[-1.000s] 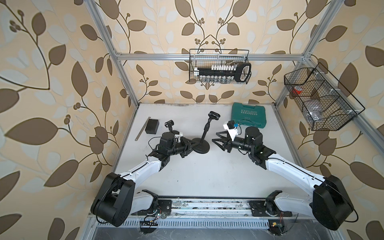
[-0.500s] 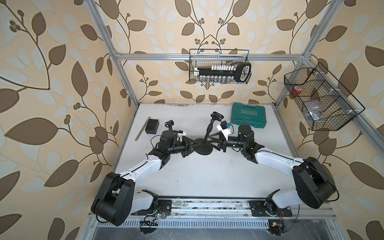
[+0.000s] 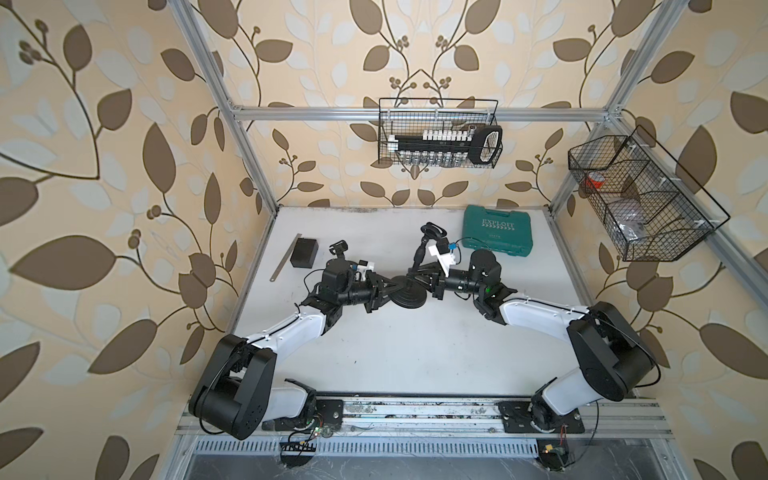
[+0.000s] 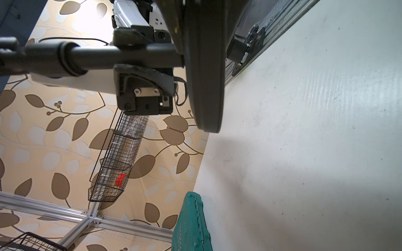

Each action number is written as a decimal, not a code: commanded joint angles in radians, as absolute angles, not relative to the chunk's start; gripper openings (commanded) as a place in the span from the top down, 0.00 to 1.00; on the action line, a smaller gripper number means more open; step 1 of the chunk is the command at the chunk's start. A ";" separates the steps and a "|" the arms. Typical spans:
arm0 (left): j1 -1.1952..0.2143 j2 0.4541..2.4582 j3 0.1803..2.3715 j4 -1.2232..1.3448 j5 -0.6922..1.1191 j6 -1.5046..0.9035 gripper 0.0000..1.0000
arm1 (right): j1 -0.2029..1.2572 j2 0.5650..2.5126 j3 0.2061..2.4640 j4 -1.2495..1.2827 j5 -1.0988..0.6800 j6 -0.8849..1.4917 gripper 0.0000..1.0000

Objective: Assemble a microphone stand
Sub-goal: Screw the microphone stand pole into the microphone stand base.

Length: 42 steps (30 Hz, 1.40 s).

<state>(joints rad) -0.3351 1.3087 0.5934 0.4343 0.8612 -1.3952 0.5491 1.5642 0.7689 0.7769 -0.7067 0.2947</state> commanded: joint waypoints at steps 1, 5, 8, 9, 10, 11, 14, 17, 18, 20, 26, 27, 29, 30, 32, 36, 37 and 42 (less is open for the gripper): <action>-0.333 1.294 0.623 0.561 0.882 -1.410 1.00 | 0.586 1.568 0.743 0.835 -0.618 0.300 1.00; -0.333 1.291 0.614 0.617 0.861 -1.437 1.00 | 0.671 1.538 0.679 0.854 -0.364 0.297 1.00; -0.333 1.278 0.615 0.633 0.846 -1.438 1.00 | 0.783 1.509 0.657 0.772 -0.049 0.316 1.00; -0.333 1.276 0.620 0.624 0.845 -1.430 1.00 | 0.829 1.500 0.665 0.710 0.086 0.324 1.00; -0.333 1.272 0.623 0.617 0.844 -1.424 1.00 | 0.877 1.496 0.679 0.649 0.205 0.336 1.00; -0.333 1.270 0.622 0.615 0.841 -1.422 1.00 | 0.913 1.496 0.694 0.605 0.293 0.345 1.00; -0.333 1.271 0.621 0.611 0.835 -1.416 1.00 | 1.004 1.503 0.741 0.491 0.508 0.372 1.00; -0.330 1.279 0.622 0.608 0.830 -1.416 1.00 | 1.014 1.497 0.753 0.494 0.483 0.332 1.00; -0.327 1.283 0.623 0.603 0.831 -1.416 1.00 | 0.997 1.489 0.759 0.488 0.424 0.307 0.86; -0.321 1.292 0.630 0.582 0.834 -1.414 1.00 | 0.941 1.460 0.763 0.464 0.250 0.281 0.55; -0.305 1.310 0.653 0.549 0.859 -1.404 1.00 | 0.717 1.378 0.674 0.581 -0.376 0.201 0.37; -0.305 1.310 0.661 0.533 0.867 -1.396 1.00 | 0.682 1.378 0.665 0.600 -0.473 0.182 0.37; -0.305 1.310 0.672 0.498 0.887 -1.378 1.00 | 0.622 1.378 0.654 0.631 -0.577 0.180 0.38; -0.306 1.308 0.676 0.483 0.896 -1.370 1.00 | 0.593 1.379 0.649 0.653 -0.610 0.190 0.39; -0.305 1.303 0.672 0.471 0.913 -1.361 1.00 | 0.543 1.385 0.649 0.688 -0.656 0.211 0.41; -0.305 1.289 0.668 0.441 0.941 -1.341 1.00 | 0.484 1.422 0.679 0.739 -0.709 0.250 0.49; -0.305 1.287 0.666 0.439 0.950 -1.338 1.00 | 0.477 1.439 0.694 0.754 -0.732 0.259 0.49; -0.305 1.285 0.683 0.412 0.988 -1.320 1.00 | 0.468 1.508 0.751 0.800 -0.830 0.257 0.46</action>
<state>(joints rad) -0.3122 1.3216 0.6270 0.3683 0.9115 -1.3586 0.4706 1.4815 0.7067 0.7391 -0.7212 0.2470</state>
